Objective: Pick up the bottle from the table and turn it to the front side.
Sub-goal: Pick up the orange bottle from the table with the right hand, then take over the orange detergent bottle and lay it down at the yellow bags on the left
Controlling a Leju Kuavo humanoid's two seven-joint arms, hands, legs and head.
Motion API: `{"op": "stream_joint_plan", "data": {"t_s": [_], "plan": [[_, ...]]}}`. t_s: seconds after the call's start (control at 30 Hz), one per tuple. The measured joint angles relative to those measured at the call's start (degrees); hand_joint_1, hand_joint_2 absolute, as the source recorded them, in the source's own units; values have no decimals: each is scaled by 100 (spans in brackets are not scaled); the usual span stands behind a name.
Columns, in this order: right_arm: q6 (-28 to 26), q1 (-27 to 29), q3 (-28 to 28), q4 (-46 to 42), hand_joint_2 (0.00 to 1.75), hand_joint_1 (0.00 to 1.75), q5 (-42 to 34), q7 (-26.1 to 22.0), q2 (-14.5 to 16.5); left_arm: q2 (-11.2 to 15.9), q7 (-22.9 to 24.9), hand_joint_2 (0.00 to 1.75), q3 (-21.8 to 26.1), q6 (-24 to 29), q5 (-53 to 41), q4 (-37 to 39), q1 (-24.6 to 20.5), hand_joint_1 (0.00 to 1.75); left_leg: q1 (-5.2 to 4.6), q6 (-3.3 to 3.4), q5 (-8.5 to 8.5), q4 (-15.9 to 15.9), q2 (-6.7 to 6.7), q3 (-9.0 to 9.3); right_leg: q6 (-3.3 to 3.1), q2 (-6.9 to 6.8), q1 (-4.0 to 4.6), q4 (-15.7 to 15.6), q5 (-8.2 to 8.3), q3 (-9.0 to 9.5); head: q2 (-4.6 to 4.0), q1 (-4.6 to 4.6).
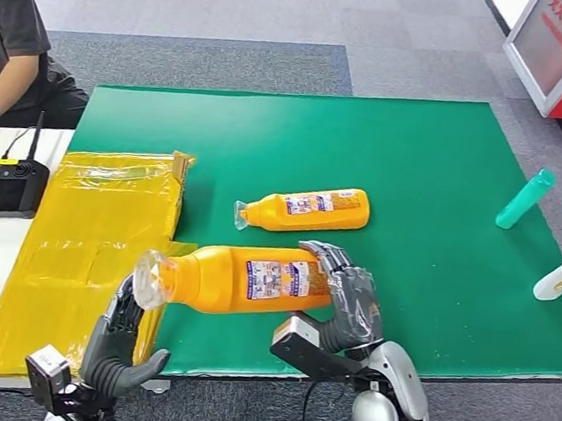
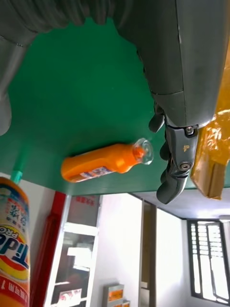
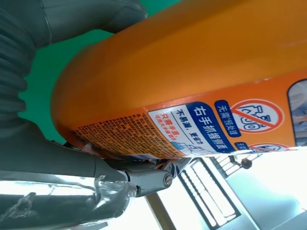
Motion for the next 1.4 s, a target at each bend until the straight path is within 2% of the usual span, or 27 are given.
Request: {"op": "stream_joint_plan", "data": {"t_s": [0.13,0.37,0.63,1.07,1.1,1.2,1.23,1.4], "plan": [[-35,-20,0,308,175,175,-187,-147,211,-19,0,175,-129,-102,73,34,-101,0,0,0,1,0,0,0,0,0,1,0,0,1,0,1],[-74,-162,18,862,175,175,-414,-239,381,0,0,175,-373,-272,201,34,-209,0,0,0,1,0,0,-1,0,0,1,1,0,1,0,0],[-222,-290,104,1578,175,175,-467,-362,500,71,0,175,-709,-246,325,-141,-268,0,0,-1,1,0,0,-1,-1,0,2,1,0,1,0,0],[-290,-381,346,2161,175,175,-473,-452,572,90,0,175,-813,-238,391,-250,-303,0,1,0,1,0,0,-1,0,0,2,1,0,1,0,1],[-290,-384,365,2167,175,175,-473,-454,572,90,0,175,-813,-238,392,-251,-303,18,1,-1,1,0,0,-1,-1,0,2,1,0,1,0,1],[-290,-391,404,2171,175,175,-474,-455,572,90,0,175,-814,-238,386,-254,-303,149,1,-1,1,0,0,0,-1,0,2,1,0,1,0,0],[-291,-392,409,2171,175,175,-477,-455,572,90,0,175,-815,-230,375,-256,-303,175,1,-1,1,0,0,0,-1,0,2,1,0,1,0,0],[-308,-390,411,2167,175,175,-502,-453,572,100,0,175,-854,-102,282,-265,-303,175,1,-1,1,0,0,-1,-1,0,2,1,0,0,0,1]]}}
